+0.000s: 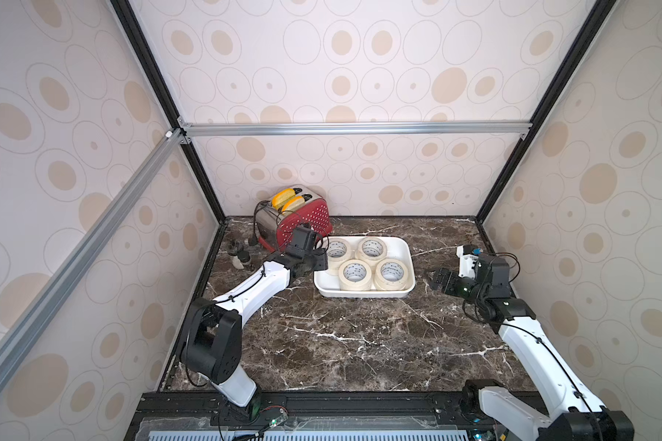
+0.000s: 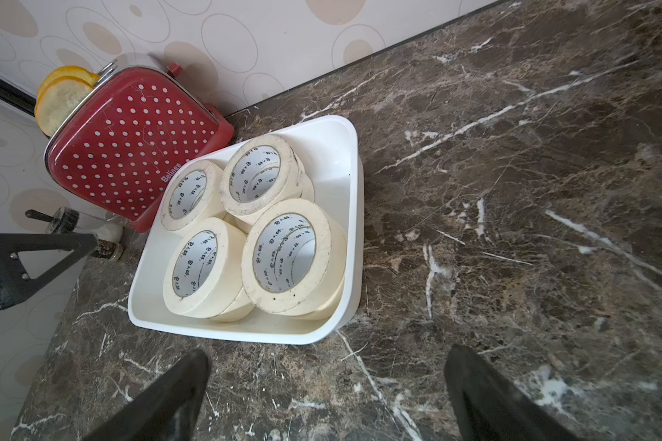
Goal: Take out the art tape in the storage box
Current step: Move the storage box to the center of the board, then pick up the art tape from the storage box.
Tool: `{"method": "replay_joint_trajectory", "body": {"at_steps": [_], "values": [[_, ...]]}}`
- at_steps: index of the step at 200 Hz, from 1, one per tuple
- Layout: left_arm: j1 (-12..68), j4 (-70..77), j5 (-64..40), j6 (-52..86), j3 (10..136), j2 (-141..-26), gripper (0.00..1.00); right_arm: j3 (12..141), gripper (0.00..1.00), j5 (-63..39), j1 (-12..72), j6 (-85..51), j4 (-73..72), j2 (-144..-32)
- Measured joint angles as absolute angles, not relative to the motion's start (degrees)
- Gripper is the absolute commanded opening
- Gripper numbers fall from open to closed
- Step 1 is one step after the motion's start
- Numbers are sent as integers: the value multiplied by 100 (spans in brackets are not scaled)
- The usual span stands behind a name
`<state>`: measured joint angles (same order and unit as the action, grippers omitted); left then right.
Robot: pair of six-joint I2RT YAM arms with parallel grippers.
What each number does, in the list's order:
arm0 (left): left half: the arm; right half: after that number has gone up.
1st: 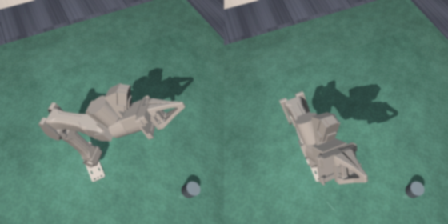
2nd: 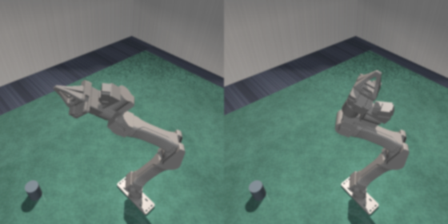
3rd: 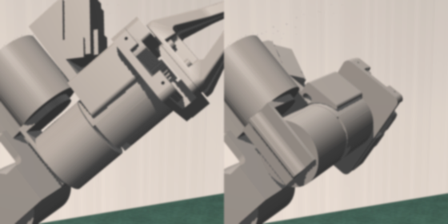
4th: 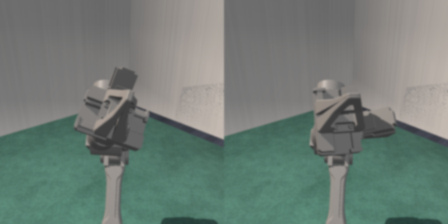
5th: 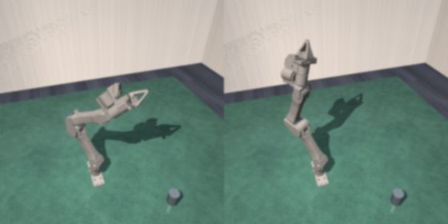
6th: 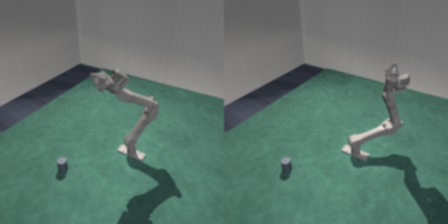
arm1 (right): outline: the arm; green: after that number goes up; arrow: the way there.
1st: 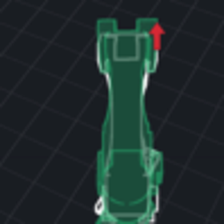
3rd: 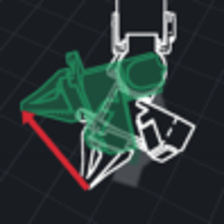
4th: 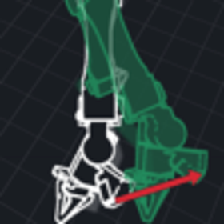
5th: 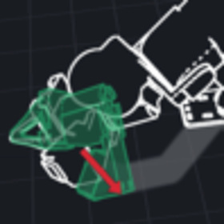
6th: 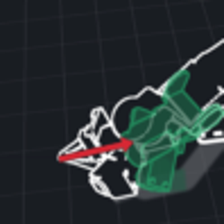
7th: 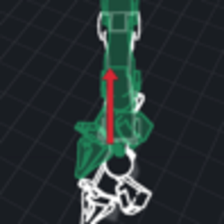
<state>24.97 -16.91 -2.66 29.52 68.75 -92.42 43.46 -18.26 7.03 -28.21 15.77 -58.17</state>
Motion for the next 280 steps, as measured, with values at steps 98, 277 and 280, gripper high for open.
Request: {"method": "replay_joint_trajectory", "body": {"at_steps": [98, 277, 280], "values": [[3153, -2080, -816, 3013, 7520, -10394, 70, 4355, 100, -1940, 733, -2757, 1791, -5830], [3155, -2185, -672, 2969, 7946, -10925, 13, 4355, 100, -1940, 762, -2762, 1800, -5887], [3157, -2182, -670, 2969, 7946, -10923, 13, 4355, 100, -1940, 762, -2762, 1802, -5887]]}}
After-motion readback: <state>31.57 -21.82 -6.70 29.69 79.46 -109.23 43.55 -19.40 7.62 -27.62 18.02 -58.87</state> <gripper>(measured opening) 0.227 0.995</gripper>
